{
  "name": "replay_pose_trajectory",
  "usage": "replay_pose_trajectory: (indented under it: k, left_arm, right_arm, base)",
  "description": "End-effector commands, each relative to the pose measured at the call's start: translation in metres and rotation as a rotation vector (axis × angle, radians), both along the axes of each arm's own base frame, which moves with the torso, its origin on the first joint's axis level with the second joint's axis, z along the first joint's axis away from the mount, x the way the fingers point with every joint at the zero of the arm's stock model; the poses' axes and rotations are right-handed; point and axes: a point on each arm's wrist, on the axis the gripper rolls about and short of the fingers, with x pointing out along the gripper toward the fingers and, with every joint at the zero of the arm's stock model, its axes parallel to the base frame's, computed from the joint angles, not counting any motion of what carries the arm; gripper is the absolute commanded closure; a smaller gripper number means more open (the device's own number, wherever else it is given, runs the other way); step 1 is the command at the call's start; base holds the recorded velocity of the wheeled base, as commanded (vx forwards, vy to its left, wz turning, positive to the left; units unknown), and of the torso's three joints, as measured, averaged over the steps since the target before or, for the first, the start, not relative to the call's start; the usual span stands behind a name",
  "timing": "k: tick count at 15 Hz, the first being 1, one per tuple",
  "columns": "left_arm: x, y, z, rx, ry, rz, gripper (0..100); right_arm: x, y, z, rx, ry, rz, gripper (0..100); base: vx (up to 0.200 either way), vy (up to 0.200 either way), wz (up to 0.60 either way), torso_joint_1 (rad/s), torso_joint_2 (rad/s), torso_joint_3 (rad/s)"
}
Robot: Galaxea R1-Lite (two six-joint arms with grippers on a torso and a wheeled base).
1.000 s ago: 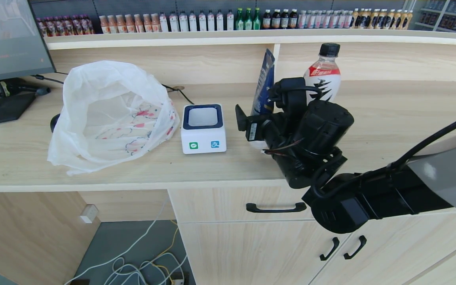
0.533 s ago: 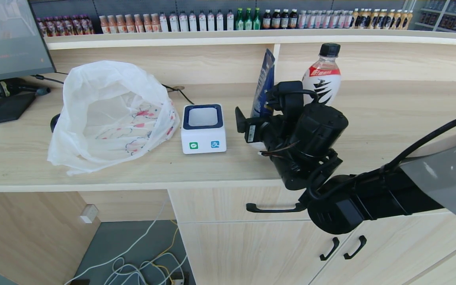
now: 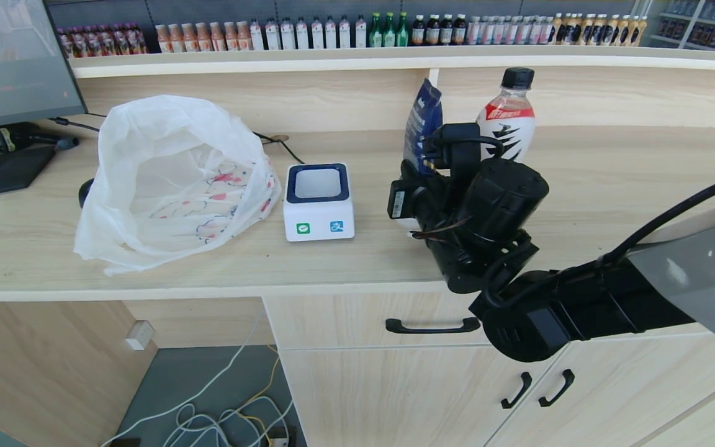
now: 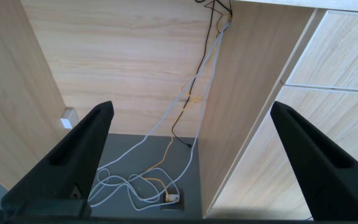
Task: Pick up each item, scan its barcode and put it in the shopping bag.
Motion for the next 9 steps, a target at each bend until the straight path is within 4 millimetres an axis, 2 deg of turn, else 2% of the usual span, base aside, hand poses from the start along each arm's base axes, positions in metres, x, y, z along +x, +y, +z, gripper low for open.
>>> replay_pose_trajectory:
  k: [1, 9]
  left_arm:
    - [0.000, 0.000, 0.000, -0.001, 0.000, 0.001, 0]
    - [0.000, 0.000, 0.000, -0.001, 0.000, 0.001, 0]
  right_arm:
    - [0.000, 0.000, 0.000, 0.000, -0.001, 0.001, 100]
    - [-0.007, -0.002, 0.011, 0.015, -0.023, 0.006, 100]
  base:
    - [0.000, 0.000, 0.00, 0.000, 0.00, 0.000]
    - [0.000, 0.000, 0.00, 0.000, 0.00, 0.000]
